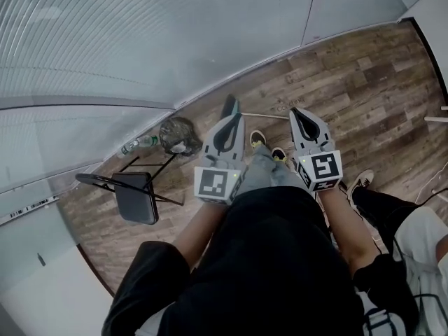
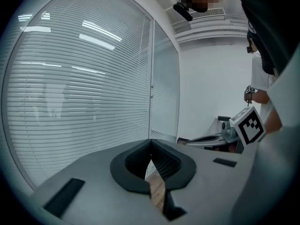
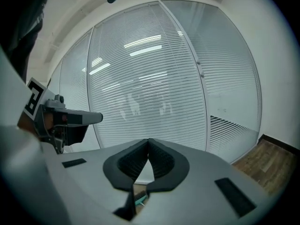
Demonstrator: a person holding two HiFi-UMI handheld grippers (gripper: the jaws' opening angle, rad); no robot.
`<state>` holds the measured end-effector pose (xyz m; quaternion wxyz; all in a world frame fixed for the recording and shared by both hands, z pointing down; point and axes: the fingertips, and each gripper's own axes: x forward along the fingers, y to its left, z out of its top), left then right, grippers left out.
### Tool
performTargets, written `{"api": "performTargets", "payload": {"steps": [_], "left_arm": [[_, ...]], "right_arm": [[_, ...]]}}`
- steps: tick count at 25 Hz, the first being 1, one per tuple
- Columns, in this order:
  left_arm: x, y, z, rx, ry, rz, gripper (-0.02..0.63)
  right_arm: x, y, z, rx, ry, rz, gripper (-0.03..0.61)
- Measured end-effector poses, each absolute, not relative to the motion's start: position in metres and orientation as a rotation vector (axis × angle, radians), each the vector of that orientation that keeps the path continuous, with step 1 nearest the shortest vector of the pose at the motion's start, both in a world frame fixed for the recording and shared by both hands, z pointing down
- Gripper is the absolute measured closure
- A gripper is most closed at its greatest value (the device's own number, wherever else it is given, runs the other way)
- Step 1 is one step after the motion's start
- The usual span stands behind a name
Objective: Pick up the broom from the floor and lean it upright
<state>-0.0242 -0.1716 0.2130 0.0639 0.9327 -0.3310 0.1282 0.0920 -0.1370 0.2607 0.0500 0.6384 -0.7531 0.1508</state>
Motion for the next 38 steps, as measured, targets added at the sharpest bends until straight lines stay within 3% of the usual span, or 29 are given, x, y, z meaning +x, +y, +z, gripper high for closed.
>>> {"api": "performTargets", "payload": {"steps": [18, 31, 38], "left_arm": [[0.014, -0.233, 0.279, 2.996, -0.448, 0.463, 0.594], [0.069, -0.237, 0.439, 2.86, -0.215, 0.896, 0.592], [0.099, -0.225, 0.559, 2.752, -0.145, 1.127, 0.592]], "right_arm": [[0.118, -0.179, 0.296, 2.007, -1.993, 0.553, 0.565], [0.165, -0.191, 0.408, 1.938, -1.885, 0.789, 0.565], [0.187, -0.191, 0.515, 1.865, -1.907, 0.924, 0.565]]}}
